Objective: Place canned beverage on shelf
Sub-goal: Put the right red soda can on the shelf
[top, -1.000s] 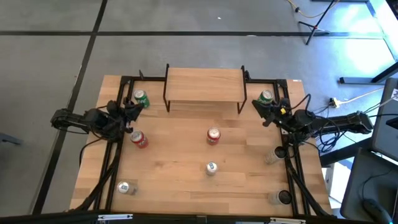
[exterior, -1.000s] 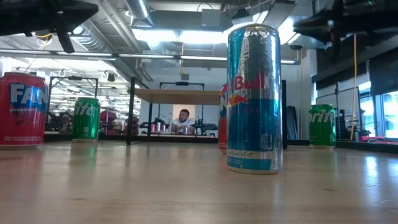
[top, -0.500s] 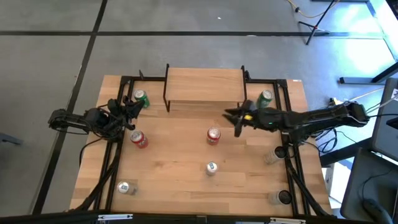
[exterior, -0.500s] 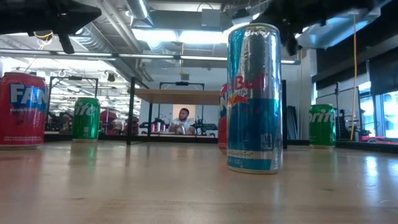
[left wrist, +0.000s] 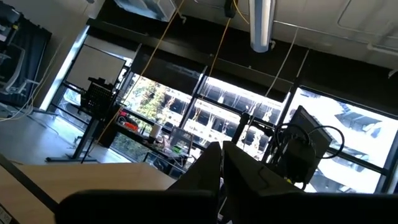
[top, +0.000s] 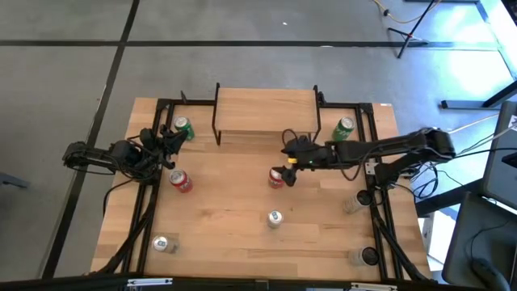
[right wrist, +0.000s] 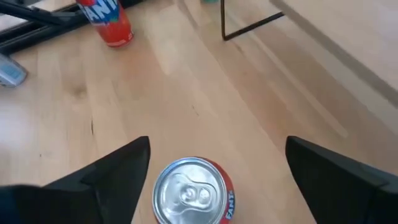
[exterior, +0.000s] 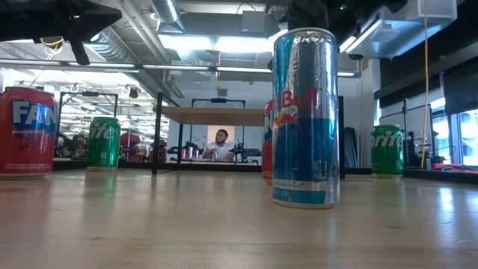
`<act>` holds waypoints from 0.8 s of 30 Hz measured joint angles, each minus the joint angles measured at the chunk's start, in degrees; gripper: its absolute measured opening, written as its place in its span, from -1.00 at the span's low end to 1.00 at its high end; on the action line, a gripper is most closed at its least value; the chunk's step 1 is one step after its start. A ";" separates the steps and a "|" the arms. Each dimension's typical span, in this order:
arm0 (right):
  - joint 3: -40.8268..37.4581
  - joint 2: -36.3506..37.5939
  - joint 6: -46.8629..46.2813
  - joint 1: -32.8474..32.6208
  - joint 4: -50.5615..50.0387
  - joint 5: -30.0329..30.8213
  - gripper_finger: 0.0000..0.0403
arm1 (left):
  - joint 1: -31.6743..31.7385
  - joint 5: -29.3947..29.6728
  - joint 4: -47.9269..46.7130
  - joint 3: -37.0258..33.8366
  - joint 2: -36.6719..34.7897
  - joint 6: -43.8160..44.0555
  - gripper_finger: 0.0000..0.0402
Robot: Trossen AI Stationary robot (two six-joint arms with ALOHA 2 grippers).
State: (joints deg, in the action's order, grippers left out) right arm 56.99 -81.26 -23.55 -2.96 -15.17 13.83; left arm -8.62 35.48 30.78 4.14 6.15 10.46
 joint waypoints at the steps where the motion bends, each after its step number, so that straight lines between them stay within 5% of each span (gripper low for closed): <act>1: 0.21 -0.48 -0.27 0.00 0.03 -0.16 0.84 | -0.02 -0.05 -0.16 0.00 0.00 0.02 -0.95; 24: 0.52 -9.76 -4.49 -0.07 -0.45 -6.63 0.86 | 0.00 -0.48 -0.78 0.02 0.00 -0.32 -0.95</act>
State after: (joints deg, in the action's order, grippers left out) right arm 57.52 -91.02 -28.03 -3.03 -15.62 7.20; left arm -8.62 35.00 30.00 4.16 6.15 10.14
